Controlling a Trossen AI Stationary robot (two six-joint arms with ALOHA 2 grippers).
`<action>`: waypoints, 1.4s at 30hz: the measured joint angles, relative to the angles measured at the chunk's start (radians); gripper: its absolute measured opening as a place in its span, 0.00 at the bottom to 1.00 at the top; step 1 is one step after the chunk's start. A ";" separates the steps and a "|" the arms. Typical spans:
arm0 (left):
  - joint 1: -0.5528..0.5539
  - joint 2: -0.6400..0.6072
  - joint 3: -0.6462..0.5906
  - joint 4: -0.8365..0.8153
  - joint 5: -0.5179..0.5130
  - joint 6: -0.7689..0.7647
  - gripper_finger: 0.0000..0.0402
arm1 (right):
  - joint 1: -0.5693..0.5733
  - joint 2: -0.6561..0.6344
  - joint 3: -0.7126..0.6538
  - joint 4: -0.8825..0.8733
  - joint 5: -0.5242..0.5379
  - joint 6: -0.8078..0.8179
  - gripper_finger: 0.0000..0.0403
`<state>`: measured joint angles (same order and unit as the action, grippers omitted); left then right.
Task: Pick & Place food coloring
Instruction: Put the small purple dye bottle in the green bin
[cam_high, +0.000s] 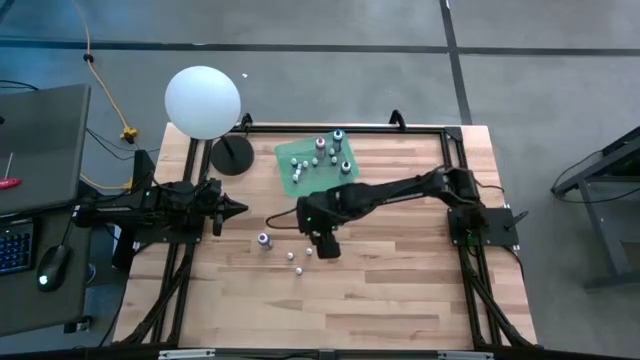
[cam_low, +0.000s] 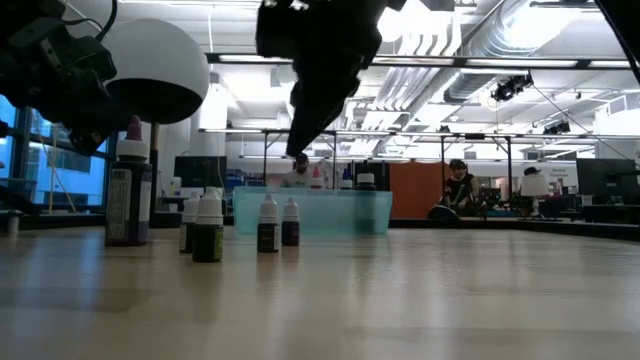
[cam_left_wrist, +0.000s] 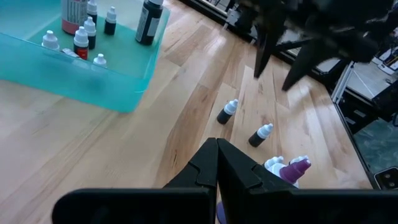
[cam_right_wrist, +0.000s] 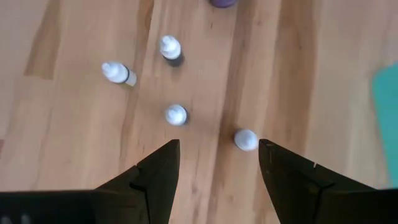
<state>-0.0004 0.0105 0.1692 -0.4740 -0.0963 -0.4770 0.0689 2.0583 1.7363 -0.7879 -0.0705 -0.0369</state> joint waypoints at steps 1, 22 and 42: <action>0.000 0.000 0.000 0.000 0.000 0.000 0.00 | 0.002 0.011 0.000 0.011 -0.002 0.008 0.52; 0.000 0.000 0.000 -0.001 0.001 0.000 0.00 | -0.016 0.124 0.000 0.063 0.081 0.050 0.52; 0.000 0.000 0.000 0.000 0.005 0.000 0.00 | -0.026 0.132 0.000 0.035 0.071 0.059 0.52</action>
<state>-0.0005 0.0105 0.1696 -0.4744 -0.0914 -0.4770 0.0434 2.1902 1.7359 -0.7534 0.0006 0.0223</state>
